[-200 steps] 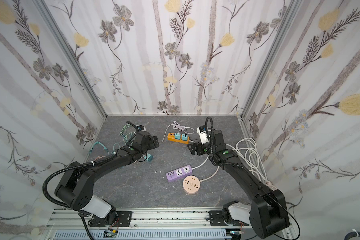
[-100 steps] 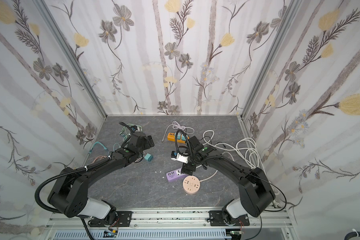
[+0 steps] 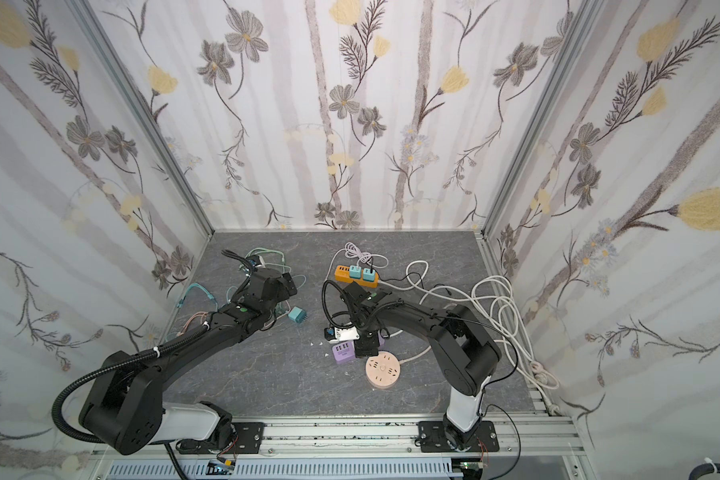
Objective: Insert the plug
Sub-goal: 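Lower the right gripper onto the purple strip while the left nears green cables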
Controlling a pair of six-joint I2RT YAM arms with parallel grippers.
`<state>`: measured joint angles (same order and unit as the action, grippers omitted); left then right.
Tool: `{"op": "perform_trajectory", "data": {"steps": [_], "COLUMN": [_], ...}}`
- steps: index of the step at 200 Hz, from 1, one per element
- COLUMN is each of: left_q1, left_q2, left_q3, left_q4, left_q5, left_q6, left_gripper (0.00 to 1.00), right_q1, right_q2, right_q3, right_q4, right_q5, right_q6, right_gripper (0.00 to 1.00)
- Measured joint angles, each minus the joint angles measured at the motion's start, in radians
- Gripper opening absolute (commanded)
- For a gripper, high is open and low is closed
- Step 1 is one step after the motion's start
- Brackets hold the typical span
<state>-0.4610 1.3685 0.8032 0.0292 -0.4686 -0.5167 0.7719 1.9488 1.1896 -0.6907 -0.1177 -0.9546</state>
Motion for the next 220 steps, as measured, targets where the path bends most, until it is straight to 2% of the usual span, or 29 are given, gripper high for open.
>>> {"op": "perform_trajectory", "data": {"steps": [34,158,175,220], "left_q1": [0.005,0.006,0.006,0.006], "left_q2": [-0.002,-0.001,-0.001,-0.001], "left_q3": [-0.002,0.037,0.039,0.039], "left_q4": [0.000,-0.063,-0.076,-0.117], "left_q5": [-0.056,-0.222,-0.235,-0.267], "left_q6": [-0.023,-0.117,-0.124,-0.138], "left_gripper": [1.00,1.00,1.00,1.00], "right_q1": [0.032,0.034,0.034,0.032], "right_q2": [0.030,0.096,0.106,0.136], "right_q3": [0.017,0.048,0.058,0.104], "right_q4": [-0.001,-0.021,-0.016,-0.021], "right_q5": [0.009,0.017,0.020,0.020], "right_q6": [-0.025,-0.061,-0.060,-0.049], "right_gripper": [0.87,0.80,0.77,0.58]}}
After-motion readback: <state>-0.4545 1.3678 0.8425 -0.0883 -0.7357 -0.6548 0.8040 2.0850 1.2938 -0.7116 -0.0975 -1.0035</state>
